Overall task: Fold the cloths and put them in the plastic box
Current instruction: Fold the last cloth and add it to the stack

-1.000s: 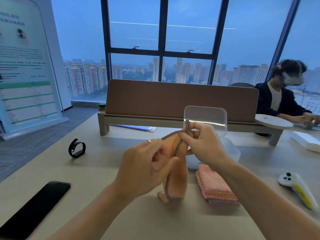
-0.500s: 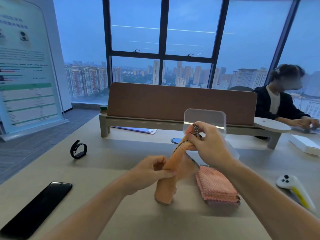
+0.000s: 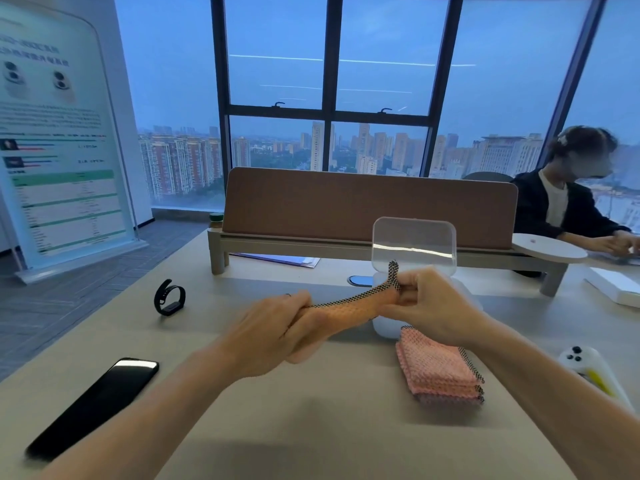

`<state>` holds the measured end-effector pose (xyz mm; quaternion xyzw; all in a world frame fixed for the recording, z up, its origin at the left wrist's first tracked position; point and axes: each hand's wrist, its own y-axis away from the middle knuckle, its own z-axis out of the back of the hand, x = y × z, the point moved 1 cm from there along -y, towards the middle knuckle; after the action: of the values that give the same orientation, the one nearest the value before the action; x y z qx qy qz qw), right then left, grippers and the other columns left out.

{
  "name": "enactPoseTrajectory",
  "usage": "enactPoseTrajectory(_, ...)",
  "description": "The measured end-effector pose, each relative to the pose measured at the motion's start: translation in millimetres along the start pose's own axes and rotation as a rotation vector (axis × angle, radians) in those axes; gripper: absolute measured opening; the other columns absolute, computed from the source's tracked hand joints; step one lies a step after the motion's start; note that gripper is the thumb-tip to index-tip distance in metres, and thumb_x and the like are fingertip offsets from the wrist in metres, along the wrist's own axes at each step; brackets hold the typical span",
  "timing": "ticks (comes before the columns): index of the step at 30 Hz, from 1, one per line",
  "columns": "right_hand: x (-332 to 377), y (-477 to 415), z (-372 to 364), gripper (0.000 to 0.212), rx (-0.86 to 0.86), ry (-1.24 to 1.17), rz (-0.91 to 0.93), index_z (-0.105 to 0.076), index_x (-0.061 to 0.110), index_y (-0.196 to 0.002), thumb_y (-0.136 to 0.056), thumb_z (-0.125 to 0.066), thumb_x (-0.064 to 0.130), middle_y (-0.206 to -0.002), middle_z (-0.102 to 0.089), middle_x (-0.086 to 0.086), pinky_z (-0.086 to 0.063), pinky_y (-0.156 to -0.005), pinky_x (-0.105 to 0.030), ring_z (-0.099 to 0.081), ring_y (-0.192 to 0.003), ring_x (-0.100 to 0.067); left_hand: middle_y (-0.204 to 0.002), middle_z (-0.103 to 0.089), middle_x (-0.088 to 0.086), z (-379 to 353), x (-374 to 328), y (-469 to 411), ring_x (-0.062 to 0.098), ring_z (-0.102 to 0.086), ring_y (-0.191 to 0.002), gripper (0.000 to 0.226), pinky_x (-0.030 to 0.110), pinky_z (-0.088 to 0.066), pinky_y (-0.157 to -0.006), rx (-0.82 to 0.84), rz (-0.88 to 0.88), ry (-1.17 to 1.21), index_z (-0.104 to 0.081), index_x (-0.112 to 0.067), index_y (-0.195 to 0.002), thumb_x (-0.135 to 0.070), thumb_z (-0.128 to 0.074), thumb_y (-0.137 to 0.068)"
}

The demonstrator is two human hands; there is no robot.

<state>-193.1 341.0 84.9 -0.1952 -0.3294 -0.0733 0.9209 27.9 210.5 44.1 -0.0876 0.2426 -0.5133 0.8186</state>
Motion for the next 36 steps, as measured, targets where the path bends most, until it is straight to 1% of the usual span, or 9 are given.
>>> enactPoseTrajectory(7,6.9,4.7,8.1,0.003,-0.105,-0.074,0.011,-0.074,0.01,-0.089,-0.09,-0.074,0.013,-0.078,-0.079,-0.003,-0.061,-0.065,-0.02,-0.076,-0.067,-0.01,-0.075,-0.057,-0.024,2.3,5.4,3.9,-0.007,-0.06,-0.073,0.015,0.007,-0.044,-0.066,-0.074,-0.008,0.11,-0.062,-0.026,-0.092,-0.018,-0.058,-0.103)
enactPoseTrajectory(13,19.1,13.7,12.9,0.019,-0.178,0.018,0.032,-0.074,0.016,-0.086,-0.096,-0.066,0.029,-0.074,-0.075,0.003,-0.058,-0.052,-0.027,-0.071,-0.057,-0.013,-0.066,-0.048,-0.009,15.0,-3.8,10.3,0.004,-0.049,-0.058,0.02,0.018,-0.039,-0.055,-0.173,0.163,0.235,-0.047,-0.025,-0.094,-0.028,-0.036,-0.11)
enactPoseTrajectory(15,25.3,20.4,16.4,0.015,-0.175,-0.075,0.028,-0.075,0.021,-0.088,-0.096,-0.065,0.029,-0.069,-0.07,0.014,-0.047,-0.048,-0.016,-0.062,-0.05,-0.002,-0.062,-0.051,-0.005,25.8,-4.7,14.6,0.004,-0.049,-0.054,0.018,0.019,-0.039,-0.052,-0.242,0.194,0.324,-0.05,-0.025,-0.098,-0.032,-0.039,-0.109)
enactPoseTrajectory(18,29.9,36.7,20.9,0.015,-0.164,-0.254,-0.018,-0.078,0.024,-0.089,-0.094,-0.065,0.03,-0.066,-0.067,0.007,-0.037,-0.046,-0.016,-0.049,-0.049,-0.008,-0.07,-0.065,0.012,45.8,-5.3,28.7,0.004,-0.058,-0.057,0.012,0.016,-0.045,-0.053,-0.192,0.221,0.436,-0.059,-0.026,-0.098,-0.038,-0.057,-0.101)
enactPoseTrajectory(22,35.8,60.2,27.6,0.015,-0.107,-0.483,-0.064,-0.078,0.008,-0.093,-0.095,-0.063,0.013,-0.065,-0.074,0.001,-0.04,-0.042,-0.008,-0.057,-0.044,-0.001,-0.08,-0.076,0.003,71.9,0.0,53.9,0.007,-0.068,-0.072,0.018,0.013,-0.053,-0.066,-0.11,0.236,0.731,-0.075,-0.016,-0.091,-0.031,-0.071,-0.083)
enactPoseTrajectory(26,25.3,46.5,20.8,0.015,-0.075,-0.335,-0.044,-0.076,0.014,-0.089,-0.095,-0.063,0.019,-0.06,-0.072,0.008,-0.042,-0.045,-0.009,-0.056,-0.043,0.0,-0.072,-0.073,-0.005,71.5,15.6,39.8,0.0,-0.064,-0.064,0.008,0.011,-0.051,-0.059,-0.218,0.298,0.77,-0.079,-0.02,-0.09,-0.024,-0.072,-0.089)
enactPoseTrajectory(32,-51.7,-8.7,-41.6,0.014,-0.091,0.081,-0.206,-0.073,0.019,-0.093,-0.096,-0.066,0.031,-0.09,-0.075,0.001,-0.055,-0.084,-0.038,-0.07,-0.084,-0.017,-0.079,-0.077,-0.007,-2.6,61.0,2.0,0.011,-0.071,-0.083,0.007,0.024,-0.058,-0.072,-0.185,0.527,0.698,-0.077,-0.019,-0.096,-0.024,-0.074,-0.092)
enactPoseTrajectory(33,-62.0,-12.9,-52.5,0.014,-0.109,0.135,-0.242,-0.071,0.019,-0.105,-0.096,-0.067,0.029,-0.1,-0.073,0.0,-0.054,-0.088,-0.039,-0.068,-0.092,-0.019,-0.085,-0.077,-0.005,-20.5,70.4,-0.7,0.016,-0.071,-0.09,0.008,0.03,-0.059,-0.08,-0.189,0.573,0.646,-0.077,-0.019,-0.097,-0.024,-0.075,-0.092)
enactPoseTrajectory(36,-77.3,-9.0,-88.8,0.061,-0.072,0.301,-0.271,-0.038,0.021,-0.149,-0.096,-0.065,0.031,-0.142,-0.049,-0.005,-0.05,-0.101,-0.048,-0.058,-0.121,-0.029,-0.117,-0.071,0.002,-61.3,86.0,5.2,0.018,-0.065,-0.107,0.029,0.032,-0.051,-0.097,-0.218,0.587,0.337,-0.069,-0.016,-0.119,-0.028,-0.073,-0.093)
